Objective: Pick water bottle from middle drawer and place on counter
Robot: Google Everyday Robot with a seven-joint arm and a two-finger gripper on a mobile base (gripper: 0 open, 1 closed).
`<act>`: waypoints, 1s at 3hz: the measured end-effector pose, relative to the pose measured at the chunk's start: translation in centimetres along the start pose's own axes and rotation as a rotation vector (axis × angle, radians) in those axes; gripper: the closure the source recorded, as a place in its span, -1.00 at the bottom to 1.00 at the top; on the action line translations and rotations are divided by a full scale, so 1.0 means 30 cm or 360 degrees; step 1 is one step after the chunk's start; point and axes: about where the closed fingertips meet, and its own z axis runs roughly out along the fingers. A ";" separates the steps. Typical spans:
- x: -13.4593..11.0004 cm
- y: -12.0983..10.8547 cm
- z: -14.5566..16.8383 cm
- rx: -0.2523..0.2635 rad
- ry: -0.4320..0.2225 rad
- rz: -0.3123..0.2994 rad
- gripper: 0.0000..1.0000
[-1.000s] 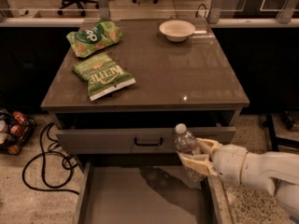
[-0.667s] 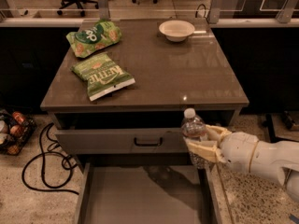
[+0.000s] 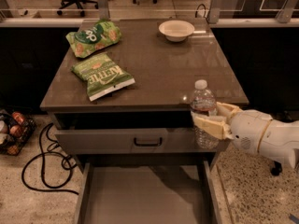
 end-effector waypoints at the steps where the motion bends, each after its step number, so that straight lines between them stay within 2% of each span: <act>1: -0.125 -0.004 -0.041 0.0098 -0.0030 0.0068 1.00; 2: -0.246 0.009 -0.079 0.0169 -0.0070 0.0079 1.00; 3: -0.246 0.009 -0.079 0.0169 -0.0070 0.0079 1.00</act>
Offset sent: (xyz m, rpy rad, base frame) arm -0.0071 -0.0046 0.1150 0.0992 -0.0019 -0.1873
